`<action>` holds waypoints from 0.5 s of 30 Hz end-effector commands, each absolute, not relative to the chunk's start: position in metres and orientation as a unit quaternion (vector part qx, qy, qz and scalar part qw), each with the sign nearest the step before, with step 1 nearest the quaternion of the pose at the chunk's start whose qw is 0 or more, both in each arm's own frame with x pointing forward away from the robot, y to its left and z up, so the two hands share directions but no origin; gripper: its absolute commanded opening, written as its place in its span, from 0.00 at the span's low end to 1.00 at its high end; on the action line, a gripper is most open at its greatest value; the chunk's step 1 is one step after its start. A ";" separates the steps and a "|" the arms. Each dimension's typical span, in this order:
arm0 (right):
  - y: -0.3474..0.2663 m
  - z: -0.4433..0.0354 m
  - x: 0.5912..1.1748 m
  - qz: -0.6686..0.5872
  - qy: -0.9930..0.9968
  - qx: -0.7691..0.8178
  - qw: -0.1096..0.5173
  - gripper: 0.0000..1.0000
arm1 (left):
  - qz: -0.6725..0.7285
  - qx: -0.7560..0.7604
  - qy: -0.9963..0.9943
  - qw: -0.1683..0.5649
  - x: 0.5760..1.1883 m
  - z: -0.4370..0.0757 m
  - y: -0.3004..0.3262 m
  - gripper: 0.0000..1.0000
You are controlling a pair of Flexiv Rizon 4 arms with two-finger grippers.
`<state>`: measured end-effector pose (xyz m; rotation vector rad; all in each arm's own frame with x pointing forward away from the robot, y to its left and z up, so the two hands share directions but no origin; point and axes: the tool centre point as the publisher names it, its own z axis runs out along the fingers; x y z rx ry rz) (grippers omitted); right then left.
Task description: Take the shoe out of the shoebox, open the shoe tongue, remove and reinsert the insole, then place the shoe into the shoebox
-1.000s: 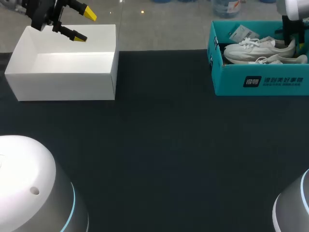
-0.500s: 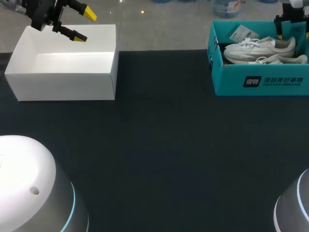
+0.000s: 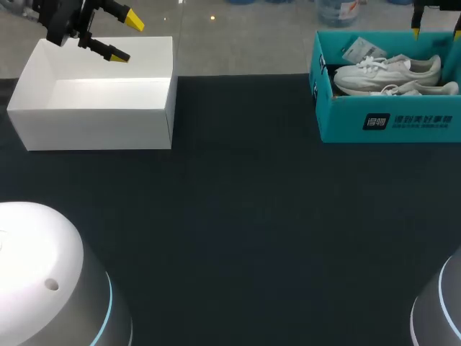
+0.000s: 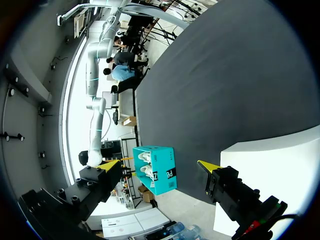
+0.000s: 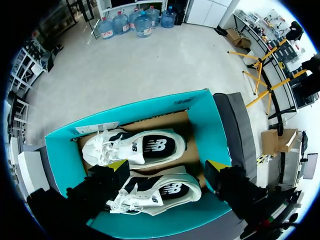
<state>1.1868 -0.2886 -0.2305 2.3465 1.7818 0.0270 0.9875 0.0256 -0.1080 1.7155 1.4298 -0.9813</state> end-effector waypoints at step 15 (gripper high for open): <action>-0.274 -0.164 1.166 0.056 0.631 0.768 0.096 1.00 | -0.377 0.661 0.550 0.343 0.987 -0.108 0.026 1.00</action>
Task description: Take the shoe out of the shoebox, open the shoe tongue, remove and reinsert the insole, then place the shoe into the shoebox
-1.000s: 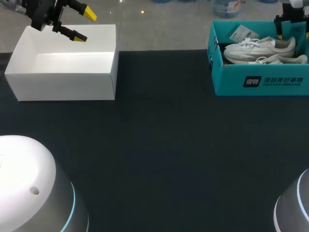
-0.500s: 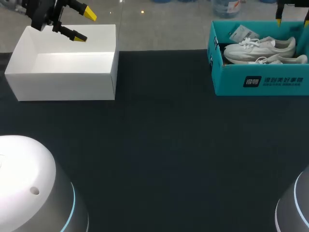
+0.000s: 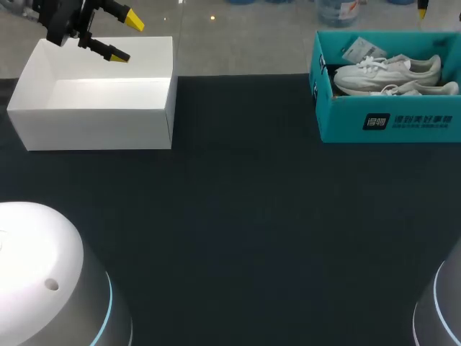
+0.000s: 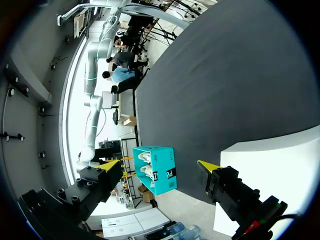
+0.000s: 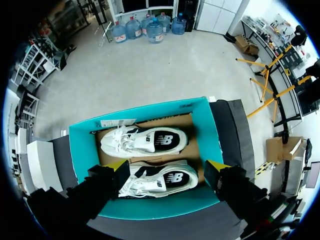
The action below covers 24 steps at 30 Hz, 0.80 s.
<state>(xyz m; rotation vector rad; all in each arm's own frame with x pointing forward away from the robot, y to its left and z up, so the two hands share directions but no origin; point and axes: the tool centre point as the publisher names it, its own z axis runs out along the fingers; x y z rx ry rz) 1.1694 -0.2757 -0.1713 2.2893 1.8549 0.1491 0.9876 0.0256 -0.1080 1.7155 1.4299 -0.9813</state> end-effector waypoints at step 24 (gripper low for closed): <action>-0.260 -0.156 1.145 0.056 0.600 0.793 0.087 1.00 | -0.361 0.491 0.718 0.337 1.003 -0.086 0.015 1.00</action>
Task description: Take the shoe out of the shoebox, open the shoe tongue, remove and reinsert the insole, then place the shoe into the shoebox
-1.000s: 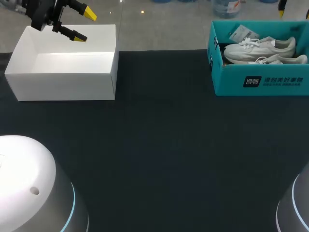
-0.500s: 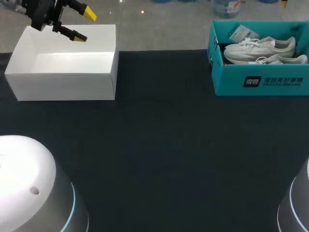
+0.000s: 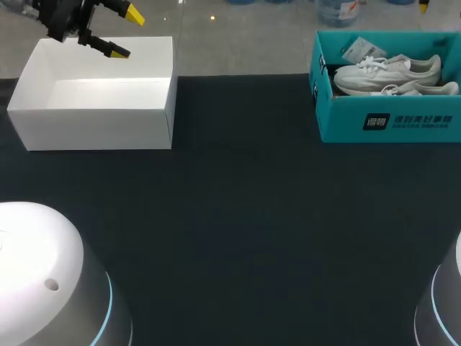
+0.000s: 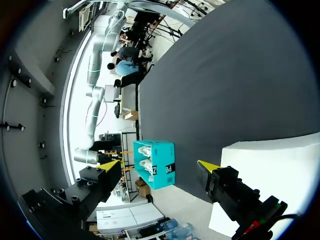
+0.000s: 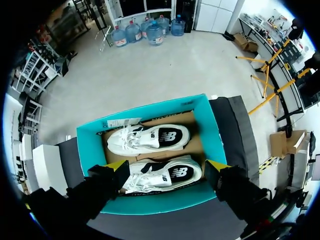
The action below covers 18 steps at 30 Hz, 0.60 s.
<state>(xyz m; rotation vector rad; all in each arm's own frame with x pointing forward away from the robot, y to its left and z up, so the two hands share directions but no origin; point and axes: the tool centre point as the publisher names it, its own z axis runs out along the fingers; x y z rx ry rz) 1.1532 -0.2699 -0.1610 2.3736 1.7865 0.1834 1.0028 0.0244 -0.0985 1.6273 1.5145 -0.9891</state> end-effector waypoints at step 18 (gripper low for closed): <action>-0.211 -0.173 1.077 0.029 0.640 0.764 0.077 1.00 | -0.323 0.122 0.865 0.363 1.011 -0.088 0.023 1.00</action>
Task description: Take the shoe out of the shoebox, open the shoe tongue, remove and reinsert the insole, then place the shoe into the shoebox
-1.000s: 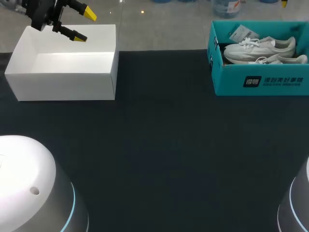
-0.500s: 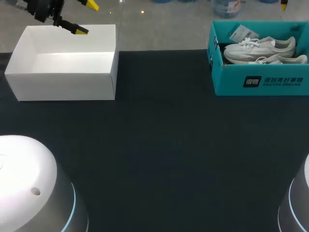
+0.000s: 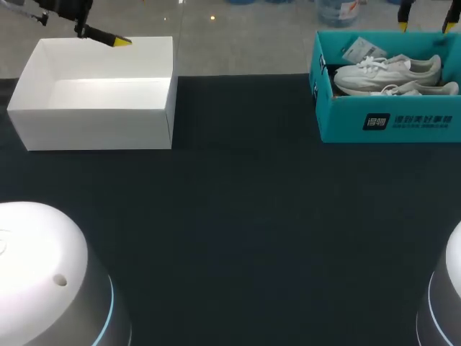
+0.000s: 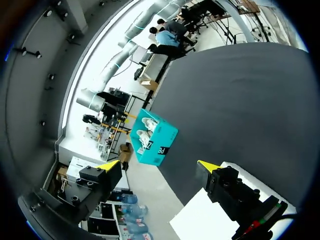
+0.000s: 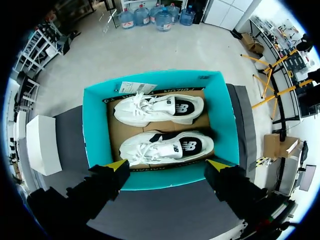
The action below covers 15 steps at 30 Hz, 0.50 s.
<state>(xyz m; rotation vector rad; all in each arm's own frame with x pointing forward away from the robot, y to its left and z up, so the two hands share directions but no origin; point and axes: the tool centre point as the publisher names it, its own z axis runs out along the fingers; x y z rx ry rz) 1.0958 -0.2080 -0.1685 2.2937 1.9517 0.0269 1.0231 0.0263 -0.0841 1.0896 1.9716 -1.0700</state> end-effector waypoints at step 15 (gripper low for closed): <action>-0.211 -0.173 1.077 0.029 0.640 0.764 0.077 1.00 | -0.287 0.076 0.895 0.332 1.015 -0.091 0.021 1.00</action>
